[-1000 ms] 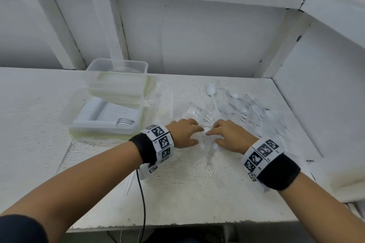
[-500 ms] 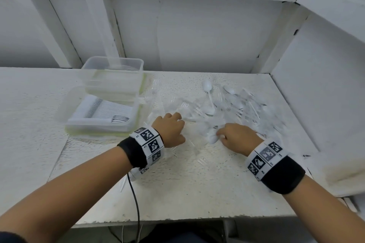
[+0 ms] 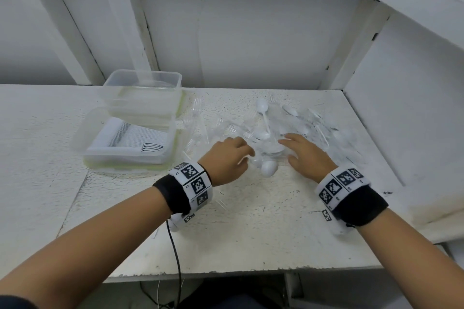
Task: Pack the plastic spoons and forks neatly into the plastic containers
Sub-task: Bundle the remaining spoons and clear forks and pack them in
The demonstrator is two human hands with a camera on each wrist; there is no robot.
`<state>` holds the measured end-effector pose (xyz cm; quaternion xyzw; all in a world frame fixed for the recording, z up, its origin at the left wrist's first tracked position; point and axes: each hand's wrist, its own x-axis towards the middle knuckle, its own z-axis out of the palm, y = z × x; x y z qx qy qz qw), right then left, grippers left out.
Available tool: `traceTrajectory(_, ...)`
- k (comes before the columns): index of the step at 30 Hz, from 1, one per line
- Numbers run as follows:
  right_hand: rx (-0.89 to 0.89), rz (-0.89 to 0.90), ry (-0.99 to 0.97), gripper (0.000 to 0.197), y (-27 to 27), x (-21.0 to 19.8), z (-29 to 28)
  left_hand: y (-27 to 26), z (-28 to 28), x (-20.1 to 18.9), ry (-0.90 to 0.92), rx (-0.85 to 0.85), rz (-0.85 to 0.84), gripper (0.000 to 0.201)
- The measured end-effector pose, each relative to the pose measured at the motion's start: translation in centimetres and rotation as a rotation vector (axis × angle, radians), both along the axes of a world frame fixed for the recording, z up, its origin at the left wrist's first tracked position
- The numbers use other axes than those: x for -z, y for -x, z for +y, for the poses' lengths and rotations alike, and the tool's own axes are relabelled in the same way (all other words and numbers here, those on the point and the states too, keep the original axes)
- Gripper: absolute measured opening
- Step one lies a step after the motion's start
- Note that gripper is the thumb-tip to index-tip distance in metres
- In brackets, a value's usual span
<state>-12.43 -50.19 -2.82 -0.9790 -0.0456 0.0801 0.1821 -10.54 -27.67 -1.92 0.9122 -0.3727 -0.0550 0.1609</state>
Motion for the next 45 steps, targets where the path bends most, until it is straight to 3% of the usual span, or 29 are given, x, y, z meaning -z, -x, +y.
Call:
traceTrajectory(4, 0.102, -0.124, -0.133, 0.032, 0.2, -0.4, -0.9, 0.5, -2.9, -0.1, -0.100, 0.155, 0.021, 0.031)
traceTrajectory(7, 0.182, -0.134, -0.070, 0.029, 0.6, -0.6, -1.8, 0.5, -5.0, 0.5, -0.309, 0.200, 0.000, 0.035)
traceTrajectory(10, 0.239, -0.095, 0.036, 0.029, 1.4, -0.6, -2.6, 0.0, -6.2, 1.2, -0.405, 0.164, -0.008, 0.040)
traceTrajectory(17, 0.382, 0.033, 0.141, 0.029, 2.9, -0.4, -5.0, -0.2, -7.5, 2.1, -0.441, 0.074, 0.058, 0.044)
traceTrajectory(24, 0.320, 0.201, 0.201, 0.037, 3.5, -0.3, -5.1, 0.1, -7.2, 1.3, -0.405, 0.020, 0.225, 0.044)
traceTrajectory(28, 0.329, 0.138, 0.136, 0.033, 3.5, -0.8, -4.5, -0.1, -6.1, -0.2, -0.241, -0.074, 0.345, 0.034)
traceTrajectory(34, 0.297, 0.021, 0.165, 0.019, 3.7, -2.1, -3.5, -0.8, -3.0, -2.1, 0.089, -0.251, 0.248, 0.011)
traceTrajectory(39, 0.268, 0.273, 0.343, 0.030, 4.8, -2.9, -4.2, -1.6, -0.6, -3.6, 0.458, -0.480, 0.305, 0.012)
traceTrajectory(41, 0.239, 0.381, 0.435, 0.016, 5.5, -2.7, -4.2, -1.9, 0.1, -3.9, 0.624, -0.530, 0.381, 0.014)
traceTrajectory(45, 0.242, 0.457, 0.404, 0.053, 6.9, -1.7, -3.5, -2.3, 0.5, -3.9, 0.817, -0.564, 0.459, 0.007)
